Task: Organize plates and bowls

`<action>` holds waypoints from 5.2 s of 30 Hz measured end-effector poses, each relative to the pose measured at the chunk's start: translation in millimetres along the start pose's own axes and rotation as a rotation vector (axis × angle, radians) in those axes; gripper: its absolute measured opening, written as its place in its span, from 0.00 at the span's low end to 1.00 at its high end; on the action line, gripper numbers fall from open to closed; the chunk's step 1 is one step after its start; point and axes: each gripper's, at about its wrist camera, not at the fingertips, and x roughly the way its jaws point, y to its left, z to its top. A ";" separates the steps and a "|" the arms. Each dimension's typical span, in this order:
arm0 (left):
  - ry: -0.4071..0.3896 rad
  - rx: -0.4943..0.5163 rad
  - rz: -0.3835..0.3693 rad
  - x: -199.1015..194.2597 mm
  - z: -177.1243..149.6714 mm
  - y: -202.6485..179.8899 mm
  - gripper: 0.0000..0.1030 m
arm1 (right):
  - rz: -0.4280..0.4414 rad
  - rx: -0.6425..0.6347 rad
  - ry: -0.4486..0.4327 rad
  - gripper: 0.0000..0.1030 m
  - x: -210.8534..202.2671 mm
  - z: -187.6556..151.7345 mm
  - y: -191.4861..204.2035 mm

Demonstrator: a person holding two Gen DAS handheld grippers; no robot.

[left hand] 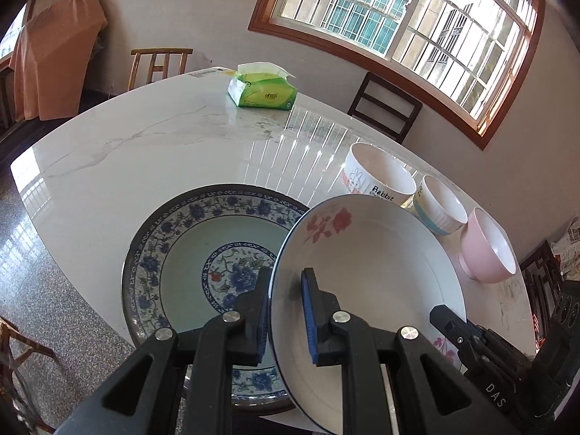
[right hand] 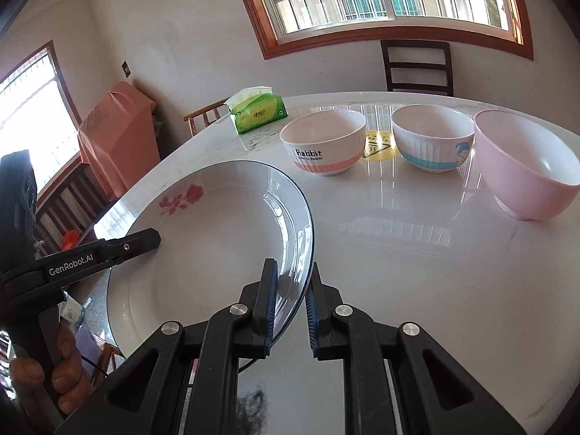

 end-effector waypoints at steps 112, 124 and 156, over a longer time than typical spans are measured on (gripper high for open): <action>-0.018 0.207 -0.214 -25.5 -28.4 -40.7 0.59 | -0.306 0.156 -0.249 0.62 -33.3 -15.3 -91.2; 0.194 0.133 -0.491 39.9 -27.1 -139.6 0.60 | -0.622 0.255 -0.559 0.69 -131.1 -8.1 -215.8; 0.385 0.197 -0.443 141.1 46.9 -274.8 0.60 | -0.212 0.294 -0.091 0.93 -121.7 80.7 -279.0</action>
